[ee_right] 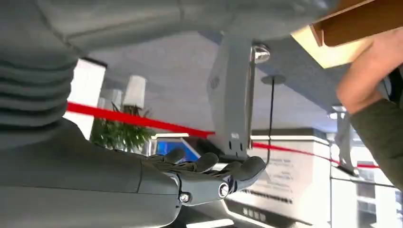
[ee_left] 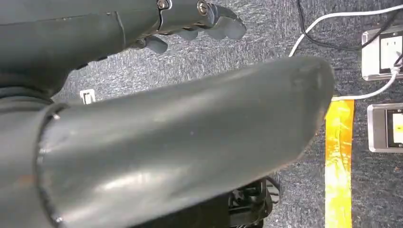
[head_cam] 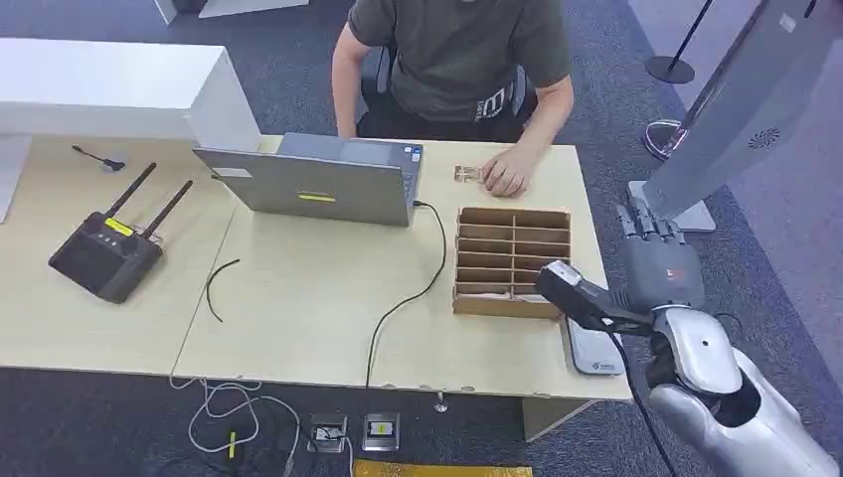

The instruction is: Pass the card to the sensor for recognition and then transmit it.

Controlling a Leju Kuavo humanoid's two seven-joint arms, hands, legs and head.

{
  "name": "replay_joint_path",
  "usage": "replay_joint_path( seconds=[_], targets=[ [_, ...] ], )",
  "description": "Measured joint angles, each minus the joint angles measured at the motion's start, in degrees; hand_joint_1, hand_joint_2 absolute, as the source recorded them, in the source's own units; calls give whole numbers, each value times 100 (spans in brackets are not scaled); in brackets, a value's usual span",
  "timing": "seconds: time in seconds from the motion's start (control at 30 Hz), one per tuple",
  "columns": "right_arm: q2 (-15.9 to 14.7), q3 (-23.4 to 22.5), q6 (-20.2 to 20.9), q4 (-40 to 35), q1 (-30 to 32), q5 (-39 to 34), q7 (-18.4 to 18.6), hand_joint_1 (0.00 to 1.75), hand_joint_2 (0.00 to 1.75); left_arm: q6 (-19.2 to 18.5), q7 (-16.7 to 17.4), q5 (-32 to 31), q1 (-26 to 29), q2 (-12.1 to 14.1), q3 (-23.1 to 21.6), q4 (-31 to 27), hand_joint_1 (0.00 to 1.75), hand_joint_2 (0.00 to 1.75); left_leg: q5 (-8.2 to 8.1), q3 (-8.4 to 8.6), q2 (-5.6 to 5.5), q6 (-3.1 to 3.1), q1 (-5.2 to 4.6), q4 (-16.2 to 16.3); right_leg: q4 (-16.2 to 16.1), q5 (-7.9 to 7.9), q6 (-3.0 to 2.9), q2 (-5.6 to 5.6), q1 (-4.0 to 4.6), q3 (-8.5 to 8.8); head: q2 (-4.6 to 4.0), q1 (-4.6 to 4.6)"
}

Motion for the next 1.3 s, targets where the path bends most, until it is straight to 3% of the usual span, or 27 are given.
replay_joint_path(
  seconds=[0.33,0.63,1.3],
  targets=[
    [-24,195,151,-389,299,425,2,0,175,22,-22,114,32,15,2,0,0,0,-1,-1,3,-2,1,-1,0,0,0,8,1,-1,0,0],
    [-9,339,-264,-392,628,790,-35,0,175,37,-22,131,57,4,2,0,0,0,-2,-3,2,-2,1,-1,0,-1,-1,7,1,-1,0,0],
    [365,793,-870,461,521,693,-483,0,175,46,-22,83,55,-4,2,-48,0,0,-1,-3,2,-2,1,-2,1,-1,-1,5,1,0,0,0]
  ],
)
